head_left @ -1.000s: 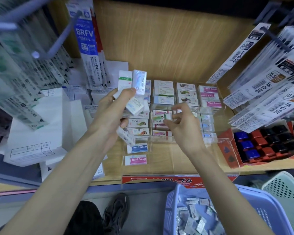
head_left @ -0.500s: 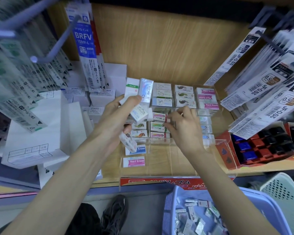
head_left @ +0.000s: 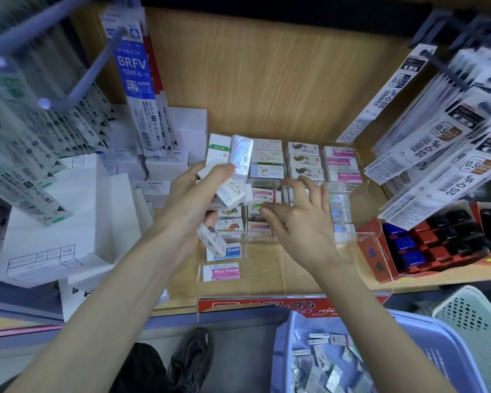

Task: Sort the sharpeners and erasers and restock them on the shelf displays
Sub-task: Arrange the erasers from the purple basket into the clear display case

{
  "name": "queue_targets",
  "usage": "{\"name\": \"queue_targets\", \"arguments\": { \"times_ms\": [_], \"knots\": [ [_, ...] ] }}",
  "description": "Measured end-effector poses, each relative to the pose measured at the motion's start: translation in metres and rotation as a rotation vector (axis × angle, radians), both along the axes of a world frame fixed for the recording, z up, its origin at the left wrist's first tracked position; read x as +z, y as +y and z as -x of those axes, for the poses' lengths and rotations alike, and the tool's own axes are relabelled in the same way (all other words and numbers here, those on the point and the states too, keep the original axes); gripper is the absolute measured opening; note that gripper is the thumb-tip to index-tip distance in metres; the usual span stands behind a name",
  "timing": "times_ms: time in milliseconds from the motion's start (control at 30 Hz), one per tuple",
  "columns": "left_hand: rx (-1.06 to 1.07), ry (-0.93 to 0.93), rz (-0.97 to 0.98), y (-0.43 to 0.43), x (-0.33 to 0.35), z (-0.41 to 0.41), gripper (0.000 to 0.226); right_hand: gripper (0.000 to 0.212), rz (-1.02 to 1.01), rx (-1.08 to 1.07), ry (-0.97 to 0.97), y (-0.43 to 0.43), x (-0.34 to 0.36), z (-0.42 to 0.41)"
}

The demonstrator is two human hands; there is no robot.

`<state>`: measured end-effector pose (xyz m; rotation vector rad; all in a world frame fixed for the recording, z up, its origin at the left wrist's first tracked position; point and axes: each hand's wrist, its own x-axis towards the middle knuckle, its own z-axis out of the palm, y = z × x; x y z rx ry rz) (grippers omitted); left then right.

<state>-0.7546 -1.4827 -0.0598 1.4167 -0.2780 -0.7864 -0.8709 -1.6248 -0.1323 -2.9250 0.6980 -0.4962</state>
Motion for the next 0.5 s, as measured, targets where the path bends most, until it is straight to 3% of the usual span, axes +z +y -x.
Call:
{"name": "queue_targets", "arguments": {
  "times_ms": [67, 233, 300, 367, 500],
  "knots": [
    [-0.034, -0.009, -0.008, 0.001, 0.000, 0.002, 0.007, 0.029, -0.080, -0.006, -0.126, 0.002, 0.010, 0.000],
    [-0.163, -0.068, -0.061, -0.001, -0.001, 0.008, 0.012, 0.023, -1.149, -0.034, -0.531, 0.008, 0.079, 0.002],
    [-0.228, -0.091, -0.094, -0.002, -0.002, 0.012, 0.014, 0.029, -1.251, 0.020, -0.523, 0.012, 0.084, 0.000],
    [-0.282, -0.111, -0.128, -0.006, -0.004, 0.018, 0.012, 0.030, -1.212, 0.029, -0.524, 0.017, 0.076, 0.003],
    [-0.252, -0.077, -0.161, -0.015, -0.009, 0.023, 0.015, 0.019, -1.297, -0.185, -0.746, 0.009, 0.064, 0.023]
  ]
}}
